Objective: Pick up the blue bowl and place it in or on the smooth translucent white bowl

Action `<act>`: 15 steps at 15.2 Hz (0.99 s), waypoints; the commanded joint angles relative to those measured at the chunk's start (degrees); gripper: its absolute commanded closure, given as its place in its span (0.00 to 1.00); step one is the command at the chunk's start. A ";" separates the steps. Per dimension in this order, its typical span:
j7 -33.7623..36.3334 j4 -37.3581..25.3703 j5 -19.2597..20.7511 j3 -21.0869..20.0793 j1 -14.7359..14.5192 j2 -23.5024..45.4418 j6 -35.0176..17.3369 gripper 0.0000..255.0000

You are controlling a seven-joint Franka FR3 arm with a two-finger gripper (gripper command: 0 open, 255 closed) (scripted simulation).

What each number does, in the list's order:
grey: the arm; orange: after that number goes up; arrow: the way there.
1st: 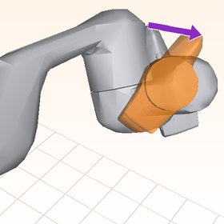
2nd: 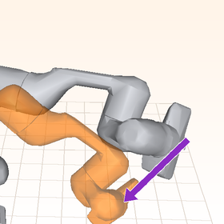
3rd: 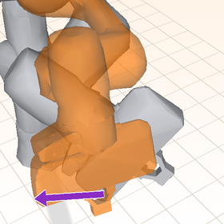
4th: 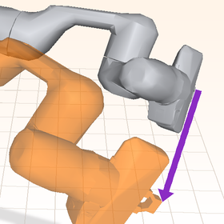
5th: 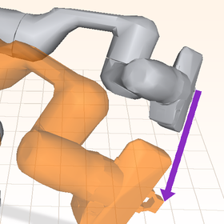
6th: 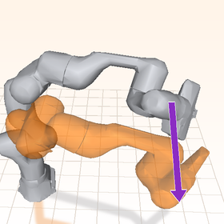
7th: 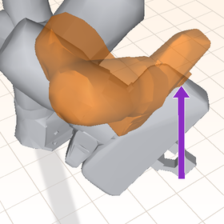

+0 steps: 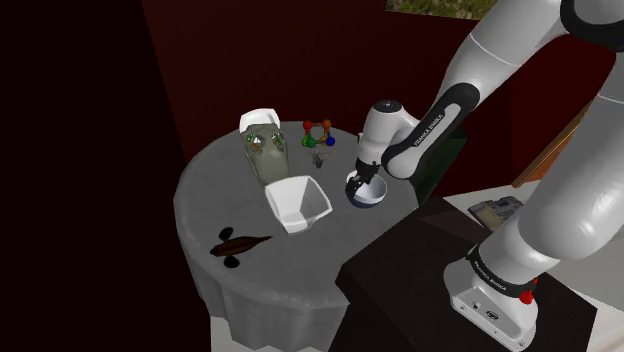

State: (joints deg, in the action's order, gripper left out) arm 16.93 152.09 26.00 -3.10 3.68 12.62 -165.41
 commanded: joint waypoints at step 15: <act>5.55 -2.93 6.33 5.52 -4.02 8.49 -5.81 1.00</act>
State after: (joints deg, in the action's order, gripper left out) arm 22.47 149.16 32.32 2.41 -0.34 21.11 -171.22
